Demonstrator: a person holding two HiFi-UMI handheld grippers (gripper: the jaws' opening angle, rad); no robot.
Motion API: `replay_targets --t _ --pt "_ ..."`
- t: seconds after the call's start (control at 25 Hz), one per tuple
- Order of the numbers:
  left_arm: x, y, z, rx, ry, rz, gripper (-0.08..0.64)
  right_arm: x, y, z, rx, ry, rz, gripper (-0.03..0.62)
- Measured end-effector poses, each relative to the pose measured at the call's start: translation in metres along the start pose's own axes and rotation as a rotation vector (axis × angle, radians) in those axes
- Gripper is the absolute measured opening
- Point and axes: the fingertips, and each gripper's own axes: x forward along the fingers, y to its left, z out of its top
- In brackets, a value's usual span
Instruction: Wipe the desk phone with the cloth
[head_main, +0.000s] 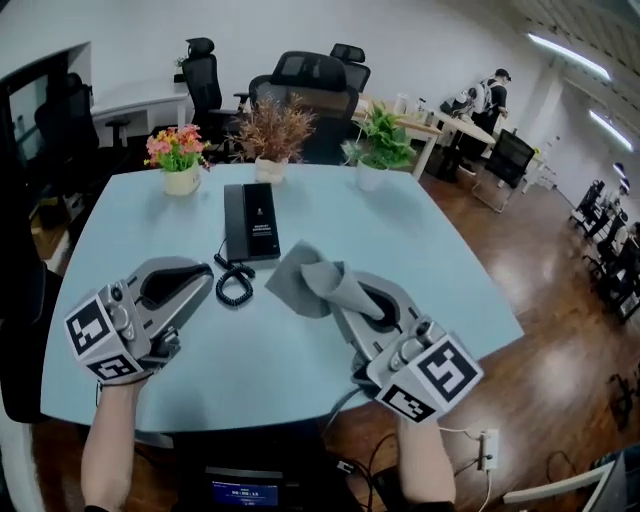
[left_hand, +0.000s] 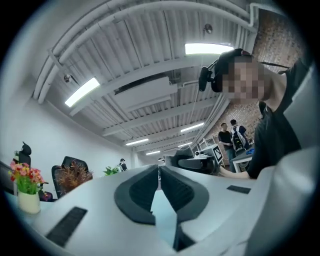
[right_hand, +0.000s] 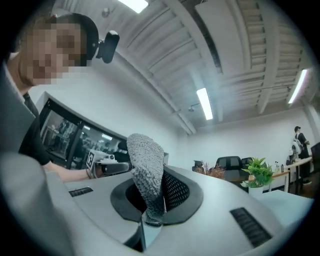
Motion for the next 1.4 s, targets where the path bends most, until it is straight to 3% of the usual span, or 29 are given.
replay_targets --t 0.16,0.28,0.4,0.52,0.84,1.04,1.2,1.4 --pt "-0.006 -0.059 0.043 0.019 -0.083 -0.011 0.009 -0.051 0.02 0.036 0.098 -0.162 -0.006 0.0" --pt "-0.022 -0.105 0.059 -0.014 -0.134 0.042 0.009 -0.086 0.037 0.054 0.129 -0.203 0.013 0.0" --pt "-0.037 -0.145 0.066 -0.08 -0.109 0.114 0.009 -0.117 0.062 0.079 0.115 -0.225 0.02 0.0" --pt "-0.049 -0.183 0.08 -0.072 -0.09 0.13 0.009 -0.141 0.09 0.098 0.13 -0.265 0.039 0.0" --pt "-0.056 -0.287 0.112 0.024 -0.02 0.09 0.009 -0.208 0.174 0.116 0.117 -0.226 0.066 0.0" --pt "-0.079 -0.392 0.136 0.025 -0.001 0.055 0.009 -0.275 0.258 0.157 0.08 -0.242 0.062 0.0" --pt "-0.082 -0.406 0.136 0.073 -0.001 0.006 0.009 -0.266 0.284 0.163 0.036 -0.283 0.089 0.0" --pt "-0.121 -0.436 0.161 0.083 -0.022 0.057 0.009 -0.271 0.338 0.17 0.029 -0.27 0.15 0.0"
